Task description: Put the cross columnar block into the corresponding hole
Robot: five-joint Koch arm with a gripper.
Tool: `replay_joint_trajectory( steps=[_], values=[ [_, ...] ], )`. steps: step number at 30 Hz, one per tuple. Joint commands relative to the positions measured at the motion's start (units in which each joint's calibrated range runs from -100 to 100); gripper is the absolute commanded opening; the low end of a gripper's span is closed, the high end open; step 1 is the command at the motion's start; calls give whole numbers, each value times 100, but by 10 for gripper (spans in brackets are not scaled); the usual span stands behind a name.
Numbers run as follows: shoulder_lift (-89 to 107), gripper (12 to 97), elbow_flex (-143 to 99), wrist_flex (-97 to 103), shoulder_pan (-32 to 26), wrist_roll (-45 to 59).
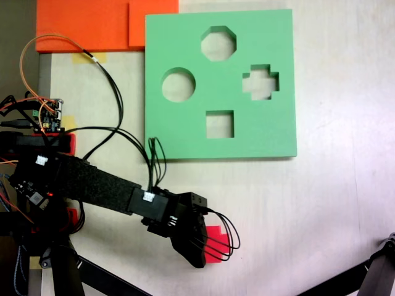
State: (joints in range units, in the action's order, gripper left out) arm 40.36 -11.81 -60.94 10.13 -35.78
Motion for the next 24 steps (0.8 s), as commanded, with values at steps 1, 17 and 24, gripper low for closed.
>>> replay_joint_trajectory(
  steps=[1,17,24],
  values=[
    [-55,710,473,331,-20,44],
    [-712,718,423,215,-5,117],
    [-921,718,423,13,93,181]
  ],
)
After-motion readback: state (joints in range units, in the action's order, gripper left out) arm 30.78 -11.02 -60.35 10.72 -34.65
